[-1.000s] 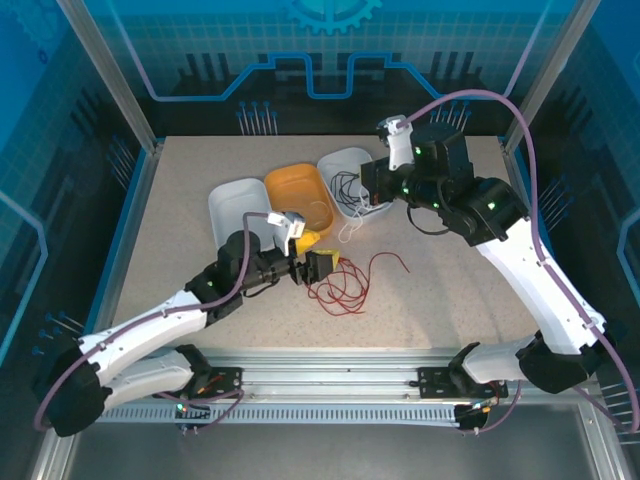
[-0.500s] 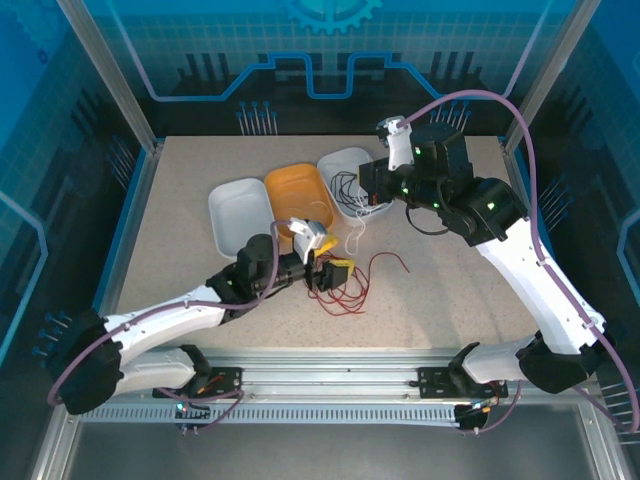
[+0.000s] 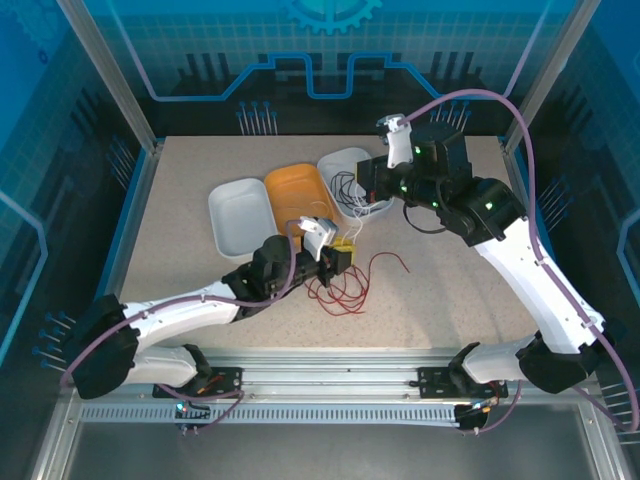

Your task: Untangle the cables

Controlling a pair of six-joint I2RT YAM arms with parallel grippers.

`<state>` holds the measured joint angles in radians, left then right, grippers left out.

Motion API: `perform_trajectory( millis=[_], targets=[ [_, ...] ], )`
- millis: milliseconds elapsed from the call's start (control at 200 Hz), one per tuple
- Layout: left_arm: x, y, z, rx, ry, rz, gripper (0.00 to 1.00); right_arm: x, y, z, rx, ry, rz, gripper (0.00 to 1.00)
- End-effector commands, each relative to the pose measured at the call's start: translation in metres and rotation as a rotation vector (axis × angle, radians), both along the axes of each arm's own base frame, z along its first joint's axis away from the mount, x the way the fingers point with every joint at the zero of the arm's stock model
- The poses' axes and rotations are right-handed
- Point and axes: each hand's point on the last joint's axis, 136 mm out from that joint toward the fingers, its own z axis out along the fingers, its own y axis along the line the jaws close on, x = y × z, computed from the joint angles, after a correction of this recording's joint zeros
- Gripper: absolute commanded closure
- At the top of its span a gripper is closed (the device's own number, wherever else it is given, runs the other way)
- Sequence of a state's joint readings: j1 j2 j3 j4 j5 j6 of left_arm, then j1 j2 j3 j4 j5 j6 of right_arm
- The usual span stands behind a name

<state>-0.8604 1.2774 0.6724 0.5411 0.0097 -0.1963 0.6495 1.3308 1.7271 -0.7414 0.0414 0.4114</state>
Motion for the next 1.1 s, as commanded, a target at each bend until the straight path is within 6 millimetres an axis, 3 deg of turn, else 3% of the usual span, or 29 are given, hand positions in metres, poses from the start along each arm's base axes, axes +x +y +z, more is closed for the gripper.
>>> perform_trajectory(
  millis=[0,125,270,400,510,820,1091],
  targets=[
    [0.011,0.007,0.019,-0.065,-0.036,0.08,1.0,-0.003,-0.004,0.002,0.001,-0.009,-0.02,1.0],
    [0.006,0.016,0.006,-0.032,-0.023,0.085,1.0,0.006,-0.022,0.001,-0.029,-0.027,-0.084,1.0],
    [-0.005,0.036,-0.033,0.07,0.038,0.107,1.0,0.019,-0.051,0.01,-0.026,-0.052,-0.163,1.0],
    [-0.016,0.067,-0.073,0.156,0.116,0.175,1.0,0.029,-0.081,0.019,-0.019,-0.077,-0.239,1.0],
    [-0.024,0.096,-0.091,0.172,0.163,0.248,1.0,0.035,-0.106,0.019,-0.04,-0.084,-0.314,1.0],
    [-0.021,0.178,-0.085,0.16,0.196,0.514,1.0,0.043,-0.157,0.004,-0.124,-0.061,-0.475,1.0],
    [-0.016,0.254,-0.056,0.146,0.221,0.807,1.0,0.047,-0.198,-0.017,-0.218,-0.007,-0.592,1.0]
  ],
)
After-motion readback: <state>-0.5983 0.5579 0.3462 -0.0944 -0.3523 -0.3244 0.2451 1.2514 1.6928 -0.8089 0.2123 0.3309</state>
